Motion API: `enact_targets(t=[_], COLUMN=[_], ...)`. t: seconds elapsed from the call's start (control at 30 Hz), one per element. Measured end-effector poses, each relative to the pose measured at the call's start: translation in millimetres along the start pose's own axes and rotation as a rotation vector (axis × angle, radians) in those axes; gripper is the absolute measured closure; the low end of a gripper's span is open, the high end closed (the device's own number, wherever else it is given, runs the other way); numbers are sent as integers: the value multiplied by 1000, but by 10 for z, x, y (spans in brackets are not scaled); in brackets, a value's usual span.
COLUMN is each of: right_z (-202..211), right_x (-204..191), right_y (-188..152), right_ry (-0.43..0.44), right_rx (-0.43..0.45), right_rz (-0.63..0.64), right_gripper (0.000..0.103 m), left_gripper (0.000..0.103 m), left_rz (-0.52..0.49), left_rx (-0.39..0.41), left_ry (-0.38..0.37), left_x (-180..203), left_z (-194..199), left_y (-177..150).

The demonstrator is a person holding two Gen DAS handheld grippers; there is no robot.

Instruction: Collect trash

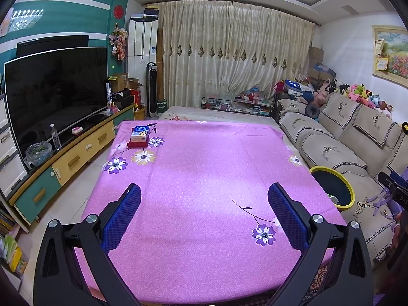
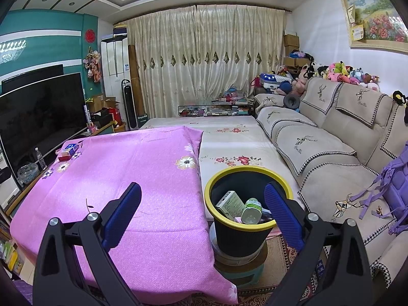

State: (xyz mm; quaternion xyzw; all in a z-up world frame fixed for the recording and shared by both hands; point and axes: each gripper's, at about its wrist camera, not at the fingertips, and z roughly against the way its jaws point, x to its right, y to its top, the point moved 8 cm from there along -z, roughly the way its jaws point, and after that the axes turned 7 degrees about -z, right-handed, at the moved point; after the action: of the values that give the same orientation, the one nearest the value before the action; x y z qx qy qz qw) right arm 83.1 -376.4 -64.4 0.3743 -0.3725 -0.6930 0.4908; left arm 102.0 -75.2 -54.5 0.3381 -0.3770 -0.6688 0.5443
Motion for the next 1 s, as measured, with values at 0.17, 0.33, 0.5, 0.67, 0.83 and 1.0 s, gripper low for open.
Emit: enact_targets(t=[0.17,0.33,0.5,0.67,0.83,1.0], right_z=[-4,-22,-32,-39,-36,-37], right_x=[-5,-23,-32,-32,-31,-34], right_y=[-1,-17,-29,-32,-30,-31], right_ry=[1,2,2,2,2,2], right_rx=[-1,-3,-3,-4,-4,-5], right_rz=[-2,-2,-3,-2,-3,-4], right_gripper=[11,11,11,11,11,11], left_gripper=[5,5,5,5,5,5], left_rz=[2,2,1,-1,0,1], left_rx=[-7,-9,-8,-12,-15,-15], left_ry=[-4,-4,-4,-2,-2,-3], left_x=[-23,-21,-28,-43,-65,-67], left_z=[-37,-40,-41,-61,-72,-73], left_y=[-29,-42,-33,-40,-43,-44])
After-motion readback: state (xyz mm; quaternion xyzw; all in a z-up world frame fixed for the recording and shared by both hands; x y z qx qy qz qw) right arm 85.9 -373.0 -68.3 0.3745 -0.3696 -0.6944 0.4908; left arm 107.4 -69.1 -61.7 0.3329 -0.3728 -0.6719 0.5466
